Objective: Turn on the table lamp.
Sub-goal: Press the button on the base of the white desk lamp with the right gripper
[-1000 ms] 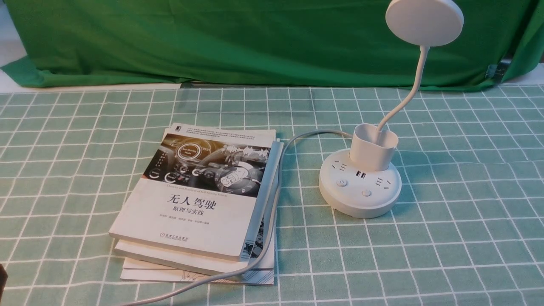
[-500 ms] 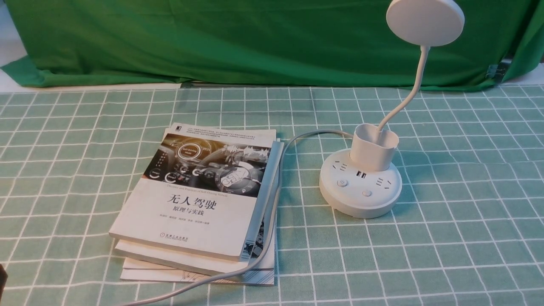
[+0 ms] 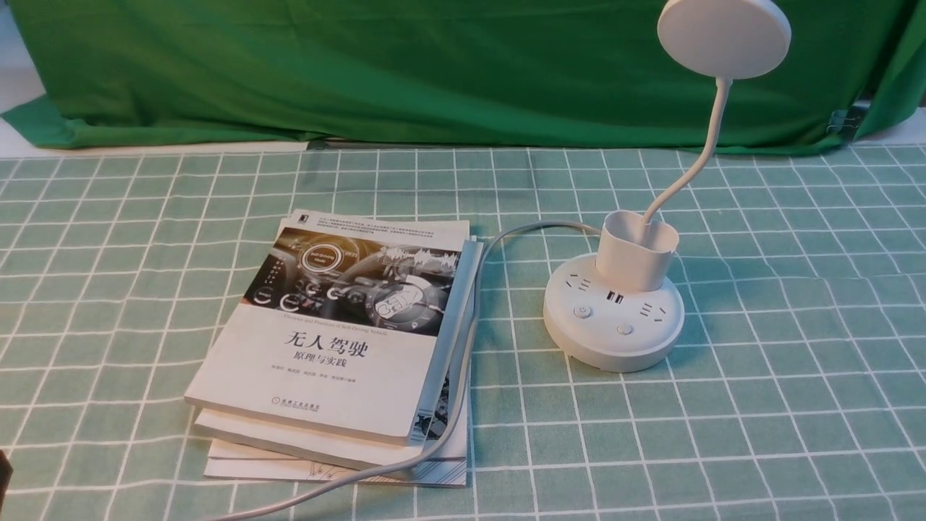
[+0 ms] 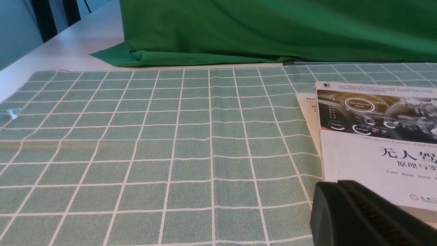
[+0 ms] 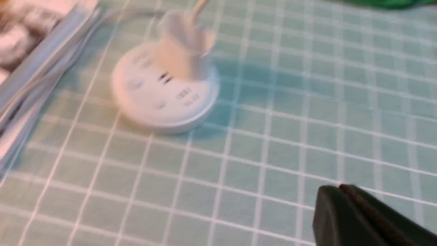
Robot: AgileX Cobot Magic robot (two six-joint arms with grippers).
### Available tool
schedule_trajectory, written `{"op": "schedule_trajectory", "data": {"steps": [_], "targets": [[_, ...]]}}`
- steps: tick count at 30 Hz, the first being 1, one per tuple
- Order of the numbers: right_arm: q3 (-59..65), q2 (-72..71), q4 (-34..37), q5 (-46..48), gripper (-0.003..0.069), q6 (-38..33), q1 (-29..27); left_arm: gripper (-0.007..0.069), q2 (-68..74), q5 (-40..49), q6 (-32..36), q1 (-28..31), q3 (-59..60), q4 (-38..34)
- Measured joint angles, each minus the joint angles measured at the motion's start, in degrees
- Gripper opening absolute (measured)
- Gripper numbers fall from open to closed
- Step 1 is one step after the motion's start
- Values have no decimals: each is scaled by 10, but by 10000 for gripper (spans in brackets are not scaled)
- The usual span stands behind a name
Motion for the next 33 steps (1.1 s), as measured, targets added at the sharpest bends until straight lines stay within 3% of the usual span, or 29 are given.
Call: {"op": "schedule_trajectory", "data": {"steps": [8, 17, 33], "targets": [[-28, 206, 16, -35, 27, -18, 78, 21, 0, 0, 0, 0, 0, 1], [-93, 379, 20, -69, 27, -18, 113, 21, 0, 0, 0, 0, 0, 1], [-154, 497, 24, -158, 27, -19, 140, 21, 0, 0, 0, 0, 0, 5]]}}
